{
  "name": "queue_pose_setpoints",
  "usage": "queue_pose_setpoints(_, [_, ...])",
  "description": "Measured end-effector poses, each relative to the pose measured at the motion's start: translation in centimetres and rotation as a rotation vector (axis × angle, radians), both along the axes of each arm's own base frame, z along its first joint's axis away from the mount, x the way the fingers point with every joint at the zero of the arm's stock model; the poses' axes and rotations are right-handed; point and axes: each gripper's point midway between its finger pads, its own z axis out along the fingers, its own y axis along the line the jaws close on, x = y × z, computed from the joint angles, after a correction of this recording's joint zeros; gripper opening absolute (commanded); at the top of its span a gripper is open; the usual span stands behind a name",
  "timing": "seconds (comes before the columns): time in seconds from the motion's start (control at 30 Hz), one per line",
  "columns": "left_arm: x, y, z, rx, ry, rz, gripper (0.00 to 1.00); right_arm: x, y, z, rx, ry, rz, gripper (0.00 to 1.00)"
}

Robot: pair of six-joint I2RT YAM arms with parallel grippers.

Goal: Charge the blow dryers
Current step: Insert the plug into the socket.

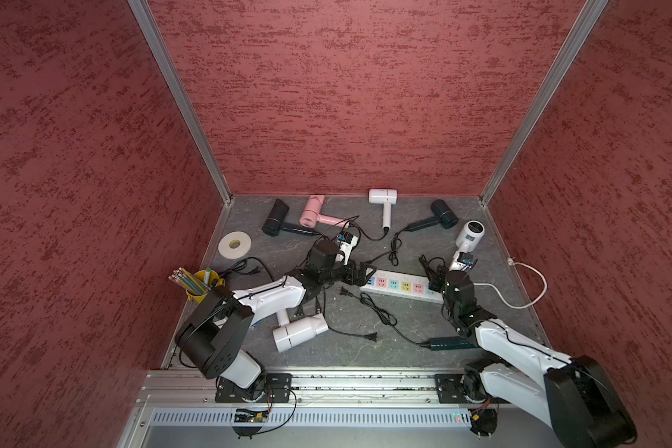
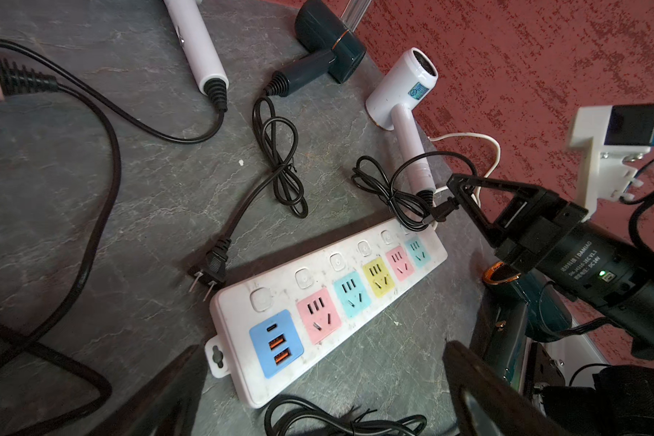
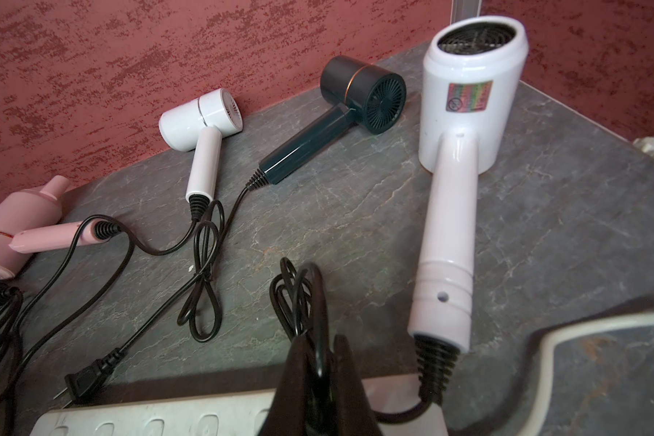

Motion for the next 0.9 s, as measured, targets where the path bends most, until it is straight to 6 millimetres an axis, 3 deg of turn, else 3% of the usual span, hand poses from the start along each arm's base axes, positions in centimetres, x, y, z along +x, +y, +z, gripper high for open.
queue_pose_setpoints(0.27, [-0.1,-0.3,0.2,-0.002,-0.003,-0.007,0.99,6.6,-1.3,2.9,0.029,-0.068,-0.005,0.00])
queue_pose_setpoints(0.43, [-0.3,-0.2,0.3,0.002,-0.004,-0.010,0.99,9.4,-0.4,5.4,0.059,-0.126,0.059,0.00])
queue_pose_setpoints(0.57, [-0.4,-0.2,0.8,0.003,-0.015,-0.013,0.99,8.3,0.4,4.4,0.079,-0.124,0.111,0.00])
queue_pose_setpoints(0.73, [-0.6,-0.2,0.8,0.003,-0.014,-0.016,0.99,3.7,0.9,-0.4,0.098,-0.016,0.153,0.00])
queue_pose_setpoints(0.9, [-1.0,-0.6,0.8,0.002,-0.014,-0.030,0.99,1.1,1.6,-0.4,0.129,-0.027,0.178,0.00])
